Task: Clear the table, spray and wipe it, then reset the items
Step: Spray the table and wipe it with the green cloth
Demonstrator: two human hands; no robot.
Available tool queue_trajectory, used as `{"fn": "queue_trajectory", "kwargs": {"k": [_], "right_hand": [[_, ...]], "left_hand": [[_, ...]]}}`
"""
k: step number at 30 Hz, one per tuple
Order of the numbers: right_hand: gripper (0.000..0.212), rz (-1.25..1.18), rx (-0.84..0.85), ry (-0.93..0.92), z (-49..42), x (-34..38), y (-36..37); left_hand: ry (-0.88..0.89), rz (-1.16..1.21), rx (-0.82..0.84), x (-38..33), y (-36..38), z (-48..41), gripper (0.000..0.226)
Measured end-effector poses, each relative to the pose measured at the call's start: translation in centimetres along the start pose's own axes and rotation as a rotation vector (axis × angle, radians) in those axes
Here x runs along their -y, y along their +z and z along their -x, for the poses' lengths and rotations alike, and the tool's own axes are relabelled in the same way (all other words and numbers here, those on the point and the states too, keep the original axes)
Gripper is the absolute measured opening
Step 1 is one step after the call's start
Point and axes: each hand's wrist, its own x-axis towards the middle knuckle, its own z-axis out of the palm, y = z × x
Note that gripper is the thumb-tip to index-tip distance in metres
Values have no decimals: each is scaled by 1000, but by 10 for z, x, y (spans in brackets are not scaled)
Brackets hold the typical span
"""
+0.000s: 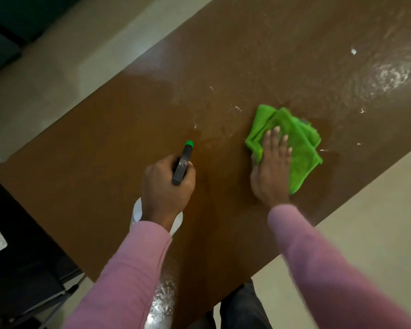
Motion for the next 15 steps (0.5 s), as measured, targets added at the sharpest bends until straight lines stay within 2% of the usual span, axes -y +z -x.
{"fn": "queue_trajectory", "kwargs": {"k": [3, 5, 7, 11, 13, 15], "right_hand": [[63, -14, -48, 147, -56, 8, -19], [69, 10, -29, 72, -40, 30, -11], [77, 19, 32, -91, 8, 57, 10], [71, 46, 192, -389, 71, 77, 34], [73, 76, 176, -390, 47, 62, 25], [76, 95, 91, -265, 2, 50, 11]], "left_hand": [[39, 16, -42, -2, 0, 4, 19], [52, 9, -34, -1, 1, 6, 19], [51, 0, -51, -1, 1, 6, 21], [64, 12, -121, 0, -5, 4, 26], [71, 45, -117, 1, -7, 5, 22], [69, 97, -107, 3, -7, 9, 21]]}}
